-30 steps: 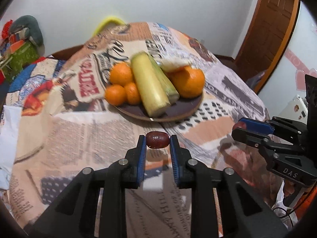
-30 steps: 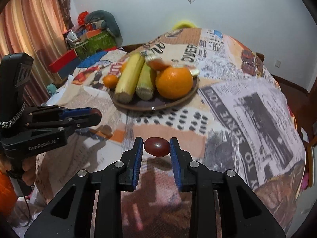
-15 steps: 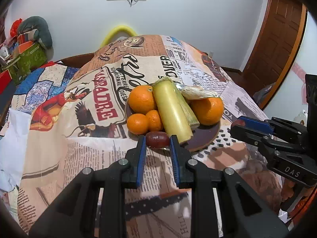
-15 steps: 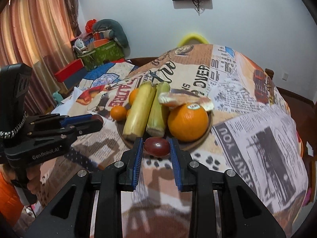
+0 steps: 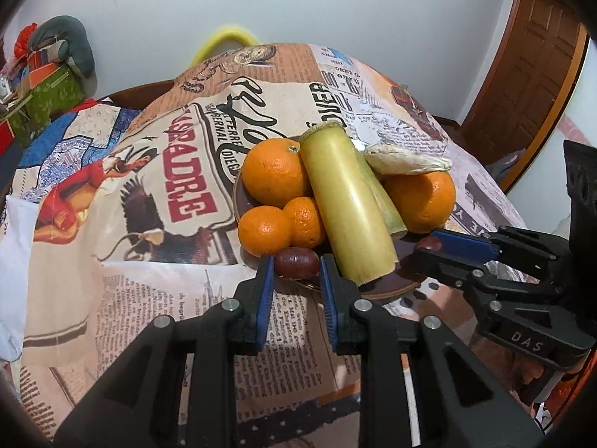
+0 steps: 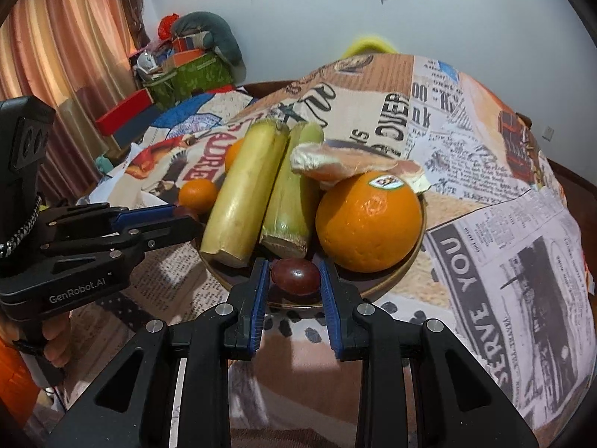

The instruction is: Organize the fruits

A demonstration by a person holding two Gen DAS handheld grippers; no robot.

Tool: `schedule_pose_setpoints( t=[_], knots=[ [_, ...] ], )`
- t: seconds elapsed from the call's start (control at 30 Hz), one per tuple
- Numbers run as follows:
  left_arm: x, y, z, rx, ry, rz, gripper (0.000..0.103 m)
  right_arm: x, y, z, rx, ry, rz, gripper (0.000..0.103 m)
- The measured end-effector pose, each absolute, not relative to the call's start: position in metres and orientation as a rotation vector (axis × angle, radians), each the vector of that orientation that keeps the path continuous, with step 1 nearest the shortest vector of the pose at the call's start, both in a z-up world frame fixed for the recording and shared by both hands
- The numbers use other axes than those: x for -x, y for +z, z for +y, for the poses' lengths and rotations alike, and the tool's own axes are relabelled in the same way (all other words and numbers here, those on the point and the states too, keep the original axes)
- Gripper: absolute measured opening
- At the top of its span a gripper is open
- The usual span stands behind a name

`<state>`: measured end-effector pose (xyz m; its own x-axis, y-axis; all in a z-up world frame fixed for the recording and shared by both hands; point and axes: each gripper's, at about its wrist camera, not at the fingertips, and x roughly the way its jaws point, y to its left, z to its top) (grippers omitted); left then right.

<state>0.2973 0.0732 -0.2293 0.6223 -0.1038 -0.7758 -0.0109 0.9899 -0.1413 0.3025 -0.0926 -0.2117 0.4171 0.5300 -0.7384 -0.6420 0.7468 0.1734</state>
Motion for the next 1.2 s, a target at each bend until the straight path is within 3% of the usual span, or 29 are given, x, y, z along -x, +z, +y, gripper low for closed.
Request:
schedule_pose_setpoints(
  t=[0.2,0.37,0.5,0.7,1.2],
  knots=[
    [-0.3,-0.23,0.076,0.146,-0.047,0.895,0.024,-0.305,-0.217,-0.09,0.152,0.742,0.883,0.026],
    [-0.301,-0.23,0.076,0.147,-0.048,0.894,0.031,-0.305,-0.217,-0.088,0.157,0.741,0.883,0.026],
    [-0.299,-0.229,0.076,0.15,-0.043,0.897,0.032,-0.305,-0.215,-0.089,0.154,0.736,0.88,0.035],
    [-0.282,-0.21,0.078,0.164,-0.028,0.86,0.032,-0.299,-0.199,-0.1,0.137,0.728,0.844,0.035],
    [-0.167,-0.063,0.04,0.071,-0.019,0.509,0.032,-0.216,-0.074,-0.161,0.022,0.661,0.533,0.035]
  ],
)
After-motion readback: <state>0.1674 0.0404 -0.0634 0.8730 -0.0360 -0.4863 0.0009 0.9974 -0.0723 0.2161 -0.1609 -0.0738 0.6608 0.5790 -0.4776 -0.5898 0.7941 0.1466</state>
